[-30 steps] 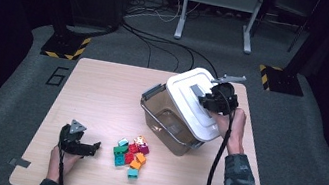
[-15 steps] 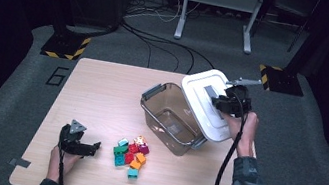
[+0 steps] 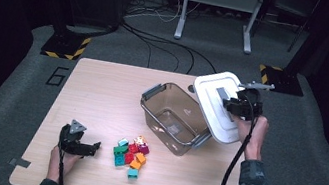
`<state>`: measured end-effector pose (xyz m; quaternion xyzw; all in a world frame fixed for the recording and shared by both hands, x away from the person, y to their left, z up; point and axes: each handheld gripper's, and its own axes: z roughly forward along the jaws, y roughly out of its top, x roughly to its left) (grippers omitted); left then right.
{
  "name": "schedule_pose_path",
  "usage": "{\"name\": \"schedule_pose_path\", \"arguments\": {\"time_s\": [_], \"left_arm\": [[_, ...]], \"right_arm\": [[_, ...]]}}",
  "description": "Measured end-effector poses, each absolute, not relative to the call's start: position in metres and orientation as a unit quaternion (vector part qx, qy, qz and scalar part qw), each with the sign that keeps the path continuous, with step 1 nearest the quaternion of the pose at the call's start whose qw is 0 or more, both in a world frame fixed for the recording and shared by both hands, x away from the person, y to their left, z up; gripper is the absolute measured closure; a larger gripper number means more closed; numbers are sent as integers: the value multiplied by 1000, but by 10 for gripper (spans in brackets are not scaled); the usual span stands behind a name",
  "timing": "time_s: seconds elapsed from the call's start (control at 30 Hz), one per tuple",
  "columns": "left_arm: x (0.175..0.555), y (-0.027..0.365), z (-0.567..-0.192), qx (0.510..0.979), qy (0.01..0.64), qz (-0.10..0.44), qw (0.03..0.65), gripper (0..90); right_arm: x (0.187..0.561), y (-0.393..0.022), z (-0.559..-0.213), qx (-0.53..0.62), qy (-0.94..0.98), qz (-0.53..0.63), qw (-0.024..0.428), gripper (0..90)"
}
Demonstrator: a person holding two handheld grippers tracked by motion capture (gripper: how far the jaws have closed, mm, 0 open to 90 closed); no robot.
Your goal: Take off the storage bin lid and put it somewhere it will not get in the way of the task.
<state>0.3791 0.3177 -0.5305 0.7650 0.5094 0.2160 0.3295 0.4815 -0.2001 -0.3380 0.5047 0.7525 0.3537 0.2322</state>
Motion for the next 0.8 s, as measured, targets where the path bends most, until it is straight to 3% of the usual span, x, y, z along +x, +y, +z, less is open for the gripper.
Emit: {"name": "schedule_pose_path", "arguments": {"time_s": [0.8], "left_arm": [[379, 318, -531, 765, 510, 216, 330, 29]], "right_arm": [[482, -236, -361, 574, 705, 326, 260, 665]]}}
